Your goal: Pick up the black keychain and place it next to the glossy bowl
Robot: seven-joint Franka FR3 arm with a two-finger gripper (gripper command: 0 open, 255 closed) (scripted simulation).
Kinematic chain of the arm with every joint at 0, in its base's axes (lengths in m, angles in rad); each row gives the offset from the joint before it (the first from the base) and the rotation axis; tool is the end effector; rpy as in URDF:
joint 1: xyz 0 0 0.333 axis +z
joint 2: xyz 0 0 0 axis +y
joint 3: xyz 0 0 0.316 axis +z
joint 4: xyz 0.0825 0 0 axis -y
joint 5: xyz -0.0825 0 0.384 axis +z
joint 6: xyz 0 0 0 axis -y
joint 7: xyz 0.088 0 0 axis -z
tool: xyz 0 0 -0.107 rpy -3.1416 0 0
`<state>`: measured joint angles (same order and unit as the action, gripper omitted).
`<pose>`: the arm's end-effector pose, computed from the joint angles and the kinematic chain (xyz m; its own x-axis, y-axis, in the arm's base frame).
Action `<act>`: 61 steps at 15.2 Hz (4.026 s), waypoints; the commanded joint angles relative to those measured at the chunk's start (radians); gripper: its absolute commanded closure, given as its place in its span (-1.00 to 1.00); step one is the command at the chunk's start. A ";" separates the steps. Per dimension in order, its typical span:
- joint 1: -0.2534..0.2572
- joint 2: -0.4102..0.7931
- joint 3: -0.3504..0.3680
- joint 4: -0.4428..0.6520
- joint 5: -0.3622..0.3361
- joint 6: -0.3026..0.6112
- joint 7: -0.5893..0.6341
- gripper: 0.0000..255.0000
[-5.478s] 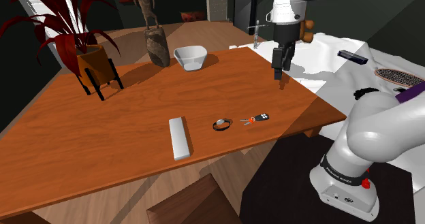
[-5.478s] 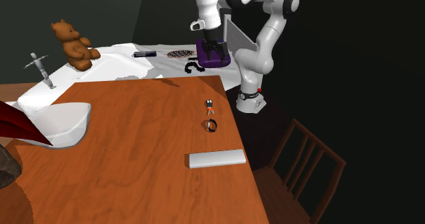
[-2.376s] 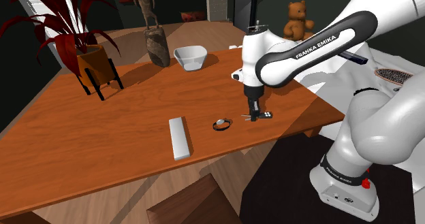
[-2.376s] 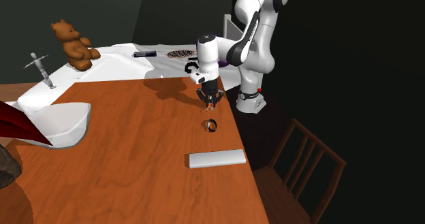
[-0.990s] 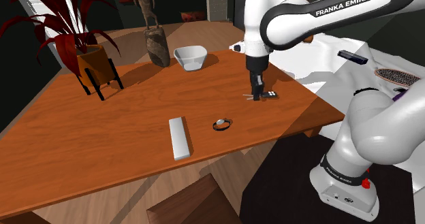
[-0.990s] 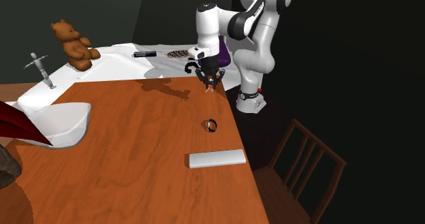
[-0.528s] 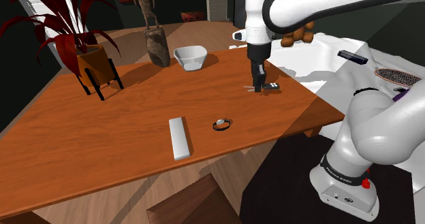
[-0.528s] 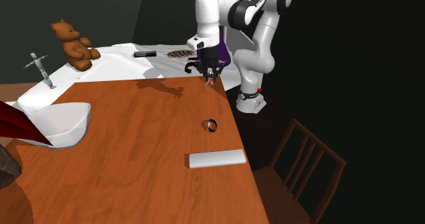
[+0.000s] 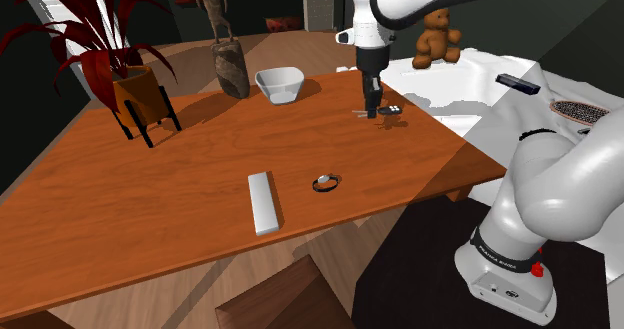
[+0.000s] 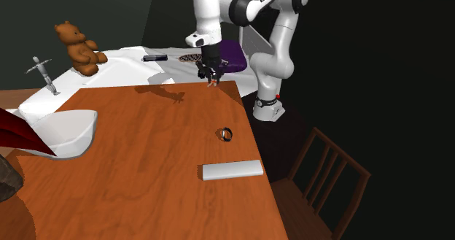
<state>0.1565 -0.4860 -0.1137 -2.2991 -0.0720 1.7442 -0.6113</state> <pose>0.3992 0.0056 0.5246 0.7727 0.6312 -0.0680 0.6310 -0.7753 -0.0271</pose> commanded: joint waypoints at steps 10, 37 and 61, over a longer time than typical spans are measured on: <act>-0.051 0.378 -0.136 0.361 0.012 0.023 -0.201 1.00; -0.263 1.108 -0.199 1.215 0.206 -0.119 -0.453 1.00; -0.241 1.140 -0.189 0.950 0.218 0.174 -0.460 1.00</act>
<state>-0.0866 0.6553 -0.3027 -1.3386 0.1464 1.9082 -1.0720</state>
